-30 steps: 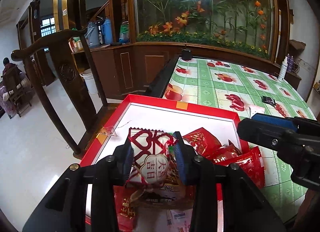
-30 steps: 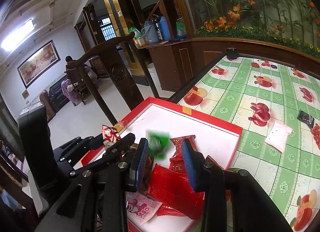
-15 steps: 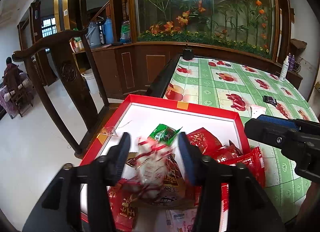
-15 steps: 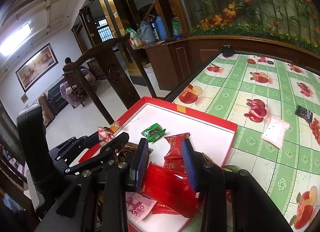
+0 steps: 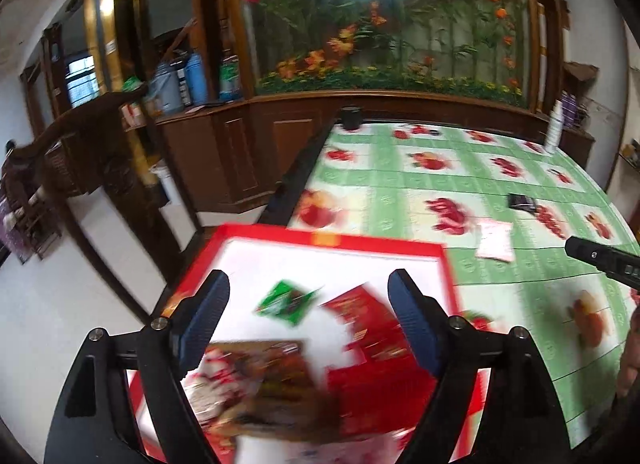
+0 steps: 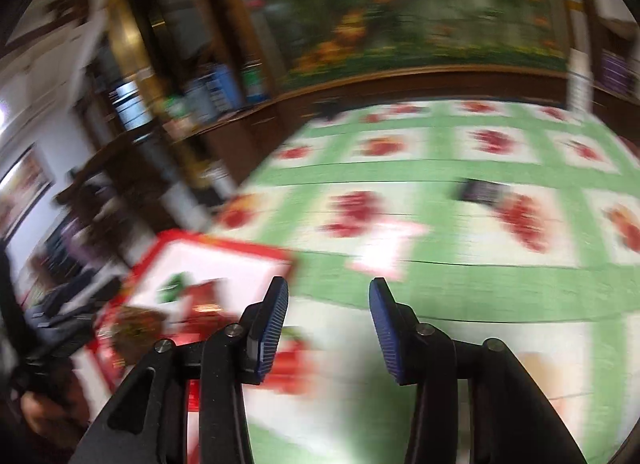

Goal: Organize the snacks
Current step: 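Grasp the pink-edged white packet with the left tool while the right grasps the black packet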

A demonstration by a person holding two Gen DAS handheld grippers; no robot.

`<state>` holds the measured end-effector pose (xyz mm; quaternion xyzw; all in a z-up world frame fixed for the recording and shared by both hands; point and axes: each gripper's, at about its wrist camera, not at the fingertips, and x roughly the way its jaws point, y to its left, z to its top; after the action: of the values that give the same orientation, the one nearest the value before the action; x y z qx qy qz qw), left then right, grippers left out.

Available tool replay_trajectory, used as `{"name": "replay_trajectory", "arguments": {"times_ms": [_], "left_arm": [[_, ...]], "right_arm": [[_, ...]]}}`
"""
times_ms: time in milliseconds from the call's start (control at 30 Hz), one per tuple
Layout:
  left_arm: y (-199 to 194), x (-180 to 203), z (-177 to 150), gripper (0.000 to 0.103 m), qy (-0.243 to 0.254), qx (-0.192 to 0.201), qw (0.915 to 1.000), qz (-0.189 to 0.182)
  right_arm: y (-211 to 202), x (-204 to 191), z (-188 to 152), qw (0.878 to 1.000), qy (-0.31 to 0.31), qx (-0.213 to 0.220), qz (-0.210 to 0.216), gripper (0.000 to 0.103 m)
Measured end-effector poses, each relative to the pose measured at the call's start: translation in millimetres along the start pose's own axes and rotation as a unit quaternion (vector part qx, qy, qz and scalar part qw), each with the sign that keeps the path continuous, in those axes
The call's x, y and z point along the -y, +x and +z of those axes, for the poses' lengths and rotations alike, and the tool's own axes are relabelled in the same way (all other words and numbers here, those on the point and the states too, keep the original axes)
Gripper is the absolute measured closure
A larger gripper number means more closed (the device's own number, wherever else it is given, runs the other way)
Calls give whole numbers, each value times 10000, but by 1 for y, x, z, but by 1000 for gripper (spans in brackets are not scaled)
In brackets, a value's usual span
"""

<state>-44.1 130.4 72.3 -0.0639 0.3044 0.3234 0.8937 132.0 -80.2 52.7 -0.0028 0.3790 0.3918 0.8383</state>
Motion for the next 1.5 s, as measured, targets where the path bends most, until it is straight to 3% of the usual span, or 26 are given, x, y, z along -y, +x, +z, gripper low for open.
{"name": "replay_trajectory", "arguments": {"times_ms": [100,267,367,433,633,800,1000,1033,1067,1100,1167,1200,1300,1500], "left_arm": [[6,37,18,21,228,-90,9995,-180],[27,95,44,21,407,-386,9982,-217],[56,132,50,21,307,-741,9964,-262],[76,152,50,21,256,-950,9951,-97],[125,198,47,21,322,-1283,9907,314],[152,214,43,20,478,-1405,9876,504],[163,216,37,20,463,-1339,9898,114],[167,215,34,20,415,-1474,9882,-16],[166,210,32,26,219,-1406,9897,-178],[166,209,31,39,153,-1461,9885,-364],[163,210,32,52,178,-1504,9866,-604],[159,213,31,67,263,-1509,9858,-689],[144,223,22,68,497,-1466,9848,-788],[110,225,0,69,709,-1535,9770,-1297]], "right_arm": [[-6,55,-1,9985,492,-11,-239,55],[-3,113,7,9942,1050,-213,-107,51],[5,125,26,9949,947,-221,-262,50],[11,131,39,9956,883,-210,-228,47],[54,122,87,9993,135,-257,-214,33],[108,123,113,9983,-212,-458,-277,31],[164,132,131,9974,255,-640,197,31],[170,129,131,9968,219,-736,219,31],[177,123,129,9959,138,-873,187,39],[183,116,125,9951,-14,-985,-18,57],[181,108,119,9947,-262,-947,-300,68],[177,108,115,9943,-301,-988,-273,73],[160,113,98,9926,-369,-1111,-329,83],[100,125,56,9907,-308,-1294,-281,84]]}}
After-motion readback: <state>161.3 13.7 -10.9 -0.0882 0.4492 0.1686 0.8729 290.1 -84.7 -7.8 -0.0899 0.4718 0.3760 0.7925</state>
